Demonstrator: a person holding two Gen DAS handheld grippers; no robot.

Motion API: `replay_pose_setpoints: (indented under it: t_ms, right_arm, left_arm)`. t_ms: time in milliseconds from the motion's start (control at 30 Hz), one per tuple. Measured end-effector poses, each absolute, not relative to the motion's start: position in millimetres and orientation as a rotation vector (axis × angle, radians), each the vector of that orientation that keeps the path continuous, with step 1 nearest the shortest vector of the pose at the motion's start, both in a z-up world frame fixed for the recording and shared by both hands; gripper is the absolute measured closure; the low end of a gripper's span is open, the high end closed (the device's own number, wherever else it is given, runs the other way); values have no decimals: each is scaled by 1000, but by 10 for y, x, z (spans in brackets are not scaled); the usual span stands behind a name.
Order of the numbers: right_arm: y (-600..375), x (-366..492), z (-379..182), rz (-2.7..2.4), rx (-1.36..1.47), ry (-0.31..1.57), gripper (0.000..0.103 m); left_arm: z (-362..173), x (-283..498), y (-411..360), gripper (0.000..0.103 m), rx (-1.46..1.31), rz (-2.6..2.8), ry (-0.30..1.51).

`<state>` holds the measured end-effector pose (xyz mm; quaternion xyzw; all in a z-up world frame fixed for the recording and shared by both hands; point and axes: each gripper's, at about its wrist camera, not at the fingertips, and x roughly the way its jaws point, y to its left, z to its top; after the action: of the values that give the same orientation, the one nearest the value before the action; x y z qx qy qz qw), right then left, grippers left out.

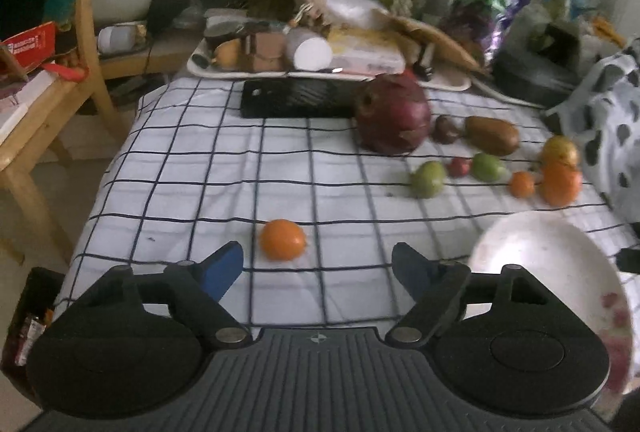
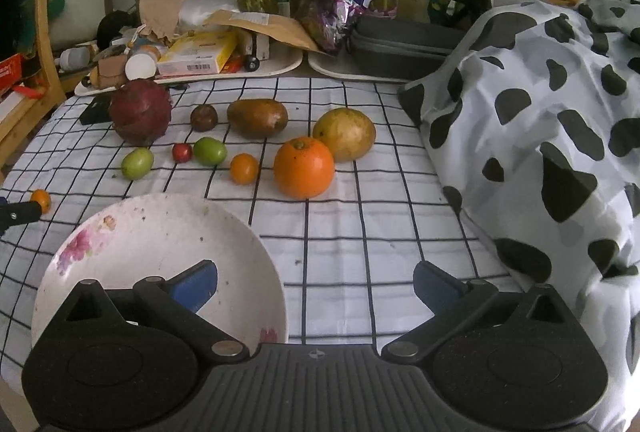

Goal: Organize fruits
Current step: 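Grasp the small orange fruit with left tool while right tool approaches the large orange, then close the right tool around the large orange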

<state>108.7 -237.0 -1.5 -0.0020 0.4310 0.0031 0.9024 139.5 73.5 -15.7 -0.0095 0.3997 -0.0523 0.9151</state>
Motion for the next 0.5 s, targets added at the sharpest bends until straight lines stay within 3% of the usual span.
replay_pose_setpoints:
  t_ms: [100,200,267,500]
  right_arm:
    - [-2367,1170,-15,11,-5,883,0]
    - [-2361,1246,-20,17,-12,878,0]
    - [-2362,1290,-30,20,-15,878,0]
    - [-2411,1381,-49,7,-1,886,0]
  left_arm:
    - [-210,1505,751,48,0,-106,847]
    - [-254,1576,748,53,44,-84,857]
    - [-293,1642,765,67,48,-75,878]
    - [-356,1690,733,72,94,-61,905]
